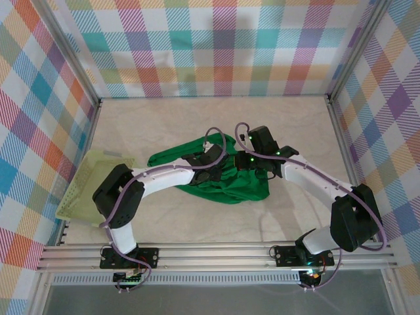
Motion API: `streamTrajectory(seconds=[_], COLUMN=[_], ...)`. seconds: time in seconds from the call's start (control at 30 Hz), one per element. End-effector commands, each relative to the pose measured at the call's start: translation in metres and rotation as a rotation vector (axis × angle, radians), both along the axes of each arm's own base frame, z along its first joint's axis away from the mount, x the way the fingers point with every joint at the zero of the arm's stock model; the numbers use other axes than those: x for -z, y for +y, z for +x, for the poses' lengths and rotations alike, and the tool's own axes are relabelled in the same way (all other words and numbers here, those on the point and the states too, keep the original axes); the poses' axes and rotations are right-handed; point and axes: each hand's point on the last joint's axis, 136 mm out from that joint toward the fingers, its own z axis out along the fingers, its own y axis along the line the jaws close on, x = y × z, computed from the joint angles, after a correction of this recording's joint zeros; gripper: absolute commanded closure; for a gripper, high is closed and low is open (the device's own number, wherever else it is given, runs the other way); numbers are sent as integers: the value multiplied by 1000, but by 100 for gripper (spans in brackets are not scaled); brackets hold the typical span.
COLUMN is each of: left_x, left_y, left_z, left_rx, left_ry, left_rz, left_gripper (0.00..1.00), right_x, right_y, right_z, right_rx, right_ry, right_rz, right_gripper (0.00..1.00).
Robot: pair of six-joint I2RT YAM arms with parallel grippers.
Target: Fold the inside-out t-shirt
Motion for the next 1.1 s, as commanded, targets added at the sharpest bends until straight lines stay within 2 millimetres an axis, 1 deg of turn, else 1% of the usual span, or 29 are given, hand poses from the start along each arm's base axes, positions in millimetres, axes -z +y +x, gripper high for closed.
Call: streamTrajectory(seconds=[0.0,0.17,0.23,0.3,0.43,0.6,0.67,0.73,0.8,0.87,0.9,0.97,1.0,1.07], left_x=[4,4,-1,-7,-29,-61,-68,-70,-72,-73,-73,-74,-75,-76], left_y=[4,10,12,14,14,2,2,2,-3,-5,-6,-6,-6,-4], left_z=[5,11,12,11,3,-10,-14,-14,-16,-16,-16,-14,-13,-11], left_rx=[-33,-66,-71,-71,-50,34,48,55,71,76,76,73,70,61], left_ry=[23,17,3,-13,-55,-109,-130,-136,-127,-116,-112,-112,-111,-108], left_rz=[2,-1,-7,-20,-102,-263,-298,-313,-357,-398,-413,-436,-446,-472], left_gripper=[66,87,95,100,100,100,100,100,100,100,100,100,100,100], right_x=[-11,-9,-7,-2,8,20,24,23,15,5,0,-10,-12,-15], right_y=[5,0,-4,-10,-18,-29,-29,-29,-28,-26,-26,-21,-16,2], right_z=[3,6,7,9,16,39,48,51,48,38,33,18,9,-12], right_rx=[-7,11,23,41,54,91,99,102,94,64,53,4,-28,-122], right_ry=[-34,-40,-43,-44,-55,-56,-51,-53,-70,-111,-134,-181,-197,-193], right_rz=[31,7,-16,-52,-132,-192,-210,-213,-190,-174,-175,-173,-164,-101], right_gripper=[100,100,100,100,100,99,92,85,75,65,63,61,61,61])
